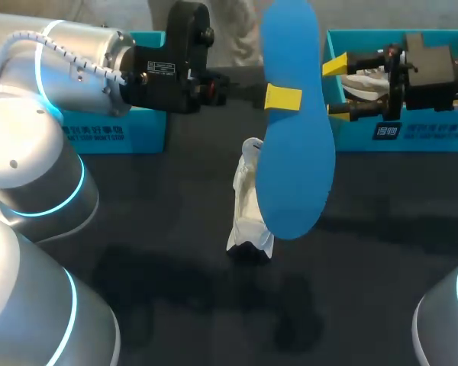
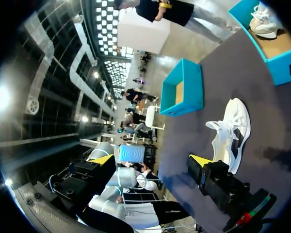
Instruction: Take the shoe out of the shoebox, open the shoe tongue, remove and reinsert the insole, then place the shoe into the shoebox
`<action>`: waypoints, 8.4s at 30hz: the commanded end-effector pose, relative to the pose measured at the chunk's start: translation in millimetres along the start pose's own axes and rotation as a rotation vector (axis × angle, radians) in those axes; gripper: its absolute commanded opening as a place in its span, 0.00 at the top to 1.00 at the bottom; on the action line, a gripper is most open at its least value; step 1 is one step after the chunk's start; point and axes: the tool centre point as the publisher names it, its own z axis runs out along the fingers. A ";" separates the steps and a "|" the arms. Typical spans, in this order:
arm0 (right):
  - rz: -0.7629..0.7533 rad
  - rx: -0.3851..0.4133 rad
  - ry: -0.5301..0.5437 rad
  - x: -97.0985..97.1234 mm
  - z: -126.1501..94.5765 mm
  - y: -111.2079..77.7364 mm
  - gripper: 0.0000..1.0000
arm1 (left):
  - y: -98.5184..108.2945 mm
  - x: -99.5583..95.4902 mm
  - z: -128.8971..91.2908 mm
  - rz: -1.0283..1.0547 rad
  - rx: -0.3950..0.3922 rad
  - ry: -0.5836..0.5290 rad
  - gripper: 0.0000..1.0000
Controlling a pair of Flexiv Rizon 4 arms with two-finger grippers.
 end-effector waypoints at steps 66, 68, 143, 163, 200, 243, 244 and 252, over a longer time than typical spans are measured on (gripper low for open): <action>0.000 0.000 -0.001 0.3 1.1 0.2 0.00 | -9.7 -93.5 -40.4 1.393 -0.026 -0.101 1.00; 0.000 0.000 -0.001 0.3 1.1 0.2 0.00 | -9.7 -93.5 -40.4 1.393 -0.026 -0.101 1.00; 0.011 0.050 0.070 -2.2 40.5 6.2 0.56 | 5.8 -210.6 -8.2 2.368 -0.350 -0.352 1.00; 0.005 0.055 0.074 -1.8 42.4 9.6 1.00 | 6.1 -214.8 -10.0 2.362 -0.364 -0.360 0.97; 0.035 0.045 0.043 -26.5 33.3 11.9 1.00 | -17.2 -190.5 -60.1 2.238 -0.798 0.120 0.00; 0.054 0.079 0.036 -41.0 50.7 8.2 1.00 | -79.6 -185.0 -70.8 1.686 -1.615 0.775 0.00; 0.053 0.079 0.037 -41.0 51.2 8.7 1.00 | -79.6 -185.0 -71.1 1.678 -1.612 0.763 0.00; 0.047 0.087 0.044 -40.0 55.9 10.8 1.00 | -79.0 -189.9 -64.1 1.680 -1.642 0.690 0.00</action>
